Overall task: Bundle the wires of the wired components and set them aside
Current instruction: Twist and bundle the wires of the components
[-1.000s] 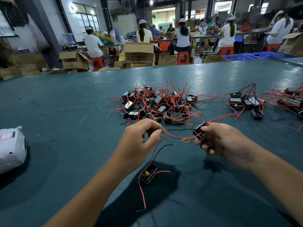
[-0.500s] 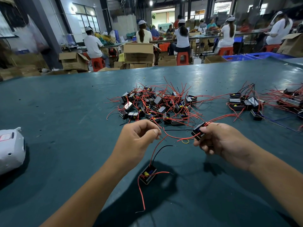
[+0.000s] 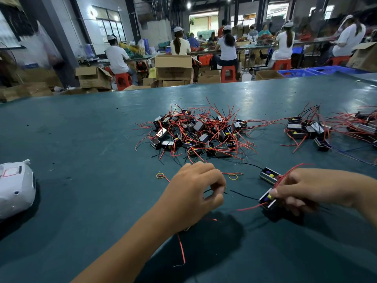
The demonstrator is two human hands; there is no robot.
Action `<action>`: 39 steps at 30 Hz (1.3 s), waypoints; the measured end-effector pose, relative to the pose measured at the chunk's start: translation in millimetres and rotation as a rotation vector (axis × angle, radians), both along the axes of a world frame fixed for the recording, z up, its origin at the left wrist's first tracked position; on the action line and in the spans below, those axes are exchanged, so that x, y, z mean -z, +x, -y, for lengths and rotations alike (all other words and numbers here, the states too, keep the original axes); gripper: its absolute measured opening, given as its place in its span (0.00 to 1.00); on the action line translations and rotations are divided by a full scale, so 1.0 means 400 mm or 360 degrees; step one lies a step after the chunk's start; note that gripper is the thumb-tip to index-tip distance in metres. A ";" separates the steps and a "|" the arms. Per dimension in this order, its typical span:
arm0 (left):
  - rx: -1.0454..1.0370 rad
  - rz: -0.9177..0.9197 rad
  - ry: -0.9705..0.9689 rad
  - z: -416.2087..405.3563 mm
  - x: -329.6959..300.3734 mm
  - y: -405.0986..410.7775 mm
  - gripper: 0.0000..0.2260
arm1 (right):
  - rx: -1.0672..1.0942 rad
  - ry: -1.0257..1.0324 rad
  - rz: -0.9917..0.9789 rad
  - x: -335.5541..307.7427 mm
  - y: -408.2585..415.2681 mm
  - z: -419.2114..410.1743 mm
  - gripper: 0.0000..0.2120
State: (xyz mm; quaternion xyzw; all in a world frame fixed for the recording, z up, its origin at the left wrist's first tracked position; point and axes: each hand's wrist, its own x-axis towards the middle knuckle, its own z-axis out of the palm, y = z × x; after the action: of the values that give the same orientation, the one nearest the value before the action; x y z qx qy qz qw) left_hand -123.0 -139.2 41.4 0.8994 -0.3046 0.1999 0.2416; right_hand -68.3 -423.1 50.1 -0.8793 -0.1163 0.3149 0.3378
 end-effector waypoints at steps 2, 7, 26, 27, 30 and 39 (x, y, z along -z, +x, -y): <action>0.0007 0.0006 0.0025 0.002 0.004 0.001 0.06 | -0.0038 -0.0324 0.0022 -0.024 -0.003 0.029 0.25; 0.0001 -0.0009 0.0011 0.003 0.000 0.002 0.07 | -0.0060 0.0577 0.0321 -0.084 -0.025 0.029 0.26; -0.0096 0.0052 -0.0092 -0.011 -0.001 0.011 0.05 | 0.0005 0.0919 0.0741 0.036 -0.060 -0.187 0.07; -0.0102 0.0056 -0.0114 -0.015 -0.001 0.013 0.04 | 0.0024 0.0933 0.0733 0.036 -0.059 -0.186 0.07; -0.0067 0.0084 -0.0169 -0.015 0.000 0.015 0.05 | 0.0040 0.0949 0.0703 0.037 -0.059 -0.187 0.07; -0.0016 0.0340 0.0061 0.000 0.002 0.011 0.03 | 0.0024 0.0990 0.0615 0.040 -0.063 -0.188 0.08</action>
State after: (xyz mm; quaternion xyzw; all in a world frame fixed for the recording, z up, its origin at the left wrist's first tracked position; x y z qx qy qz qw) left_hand -118.5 -139.1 40.6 0.8789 -0.3279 0.2901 0.1894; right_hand -93.5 -347.9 34.0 -0.7786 -0.2618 0.0901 0.5632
